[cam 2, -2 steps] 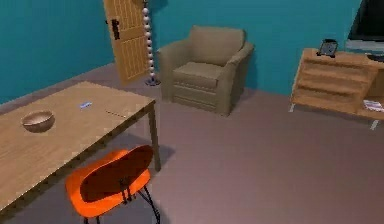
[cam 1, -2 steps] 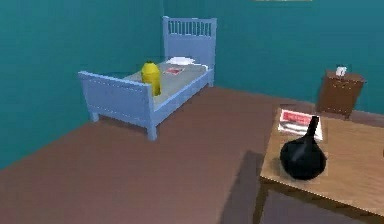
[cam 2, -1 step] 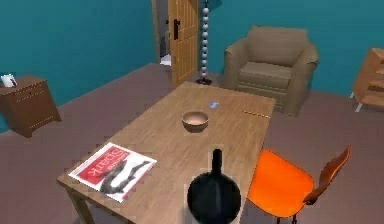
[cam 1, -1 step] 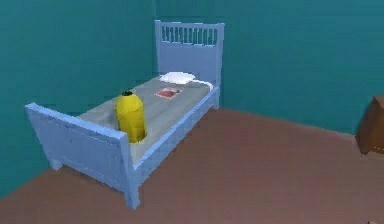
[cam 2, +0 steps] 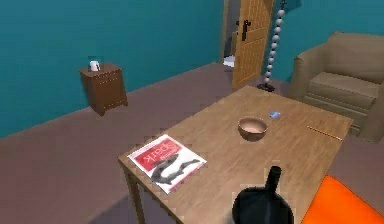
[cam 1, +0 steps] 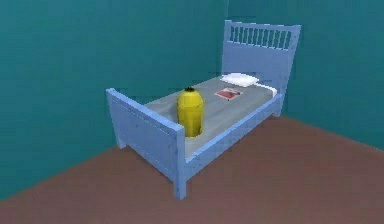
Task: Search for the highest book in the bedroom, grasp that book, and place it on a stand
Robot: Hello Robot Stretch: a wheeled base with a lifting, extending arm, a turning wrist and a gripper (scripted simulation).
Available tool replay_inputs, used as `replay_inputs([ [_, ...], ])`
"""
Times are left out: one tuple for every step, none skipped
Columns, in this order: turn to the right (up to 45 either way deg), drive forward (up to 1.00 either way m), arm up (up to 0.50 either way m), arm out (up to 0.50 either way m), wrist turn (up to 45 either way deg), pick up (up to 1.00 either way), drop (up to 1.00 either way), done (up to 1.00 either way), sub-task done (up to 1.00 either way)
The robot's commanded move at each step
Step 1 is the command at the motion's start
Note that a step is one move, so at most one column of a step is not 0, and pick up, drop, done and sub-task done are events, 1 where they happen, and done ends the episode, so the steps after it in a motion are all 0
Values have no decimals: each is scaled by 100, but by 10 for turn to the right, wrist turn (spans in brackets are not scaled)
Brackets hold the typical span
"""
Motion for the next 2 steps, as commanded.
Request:
replay_inputs([
  [0, 0, 50, 0, 0, 0, 0, 0, 0],
  [0, 0, 34, 0, 0, 0, 0, 0, 0],
])
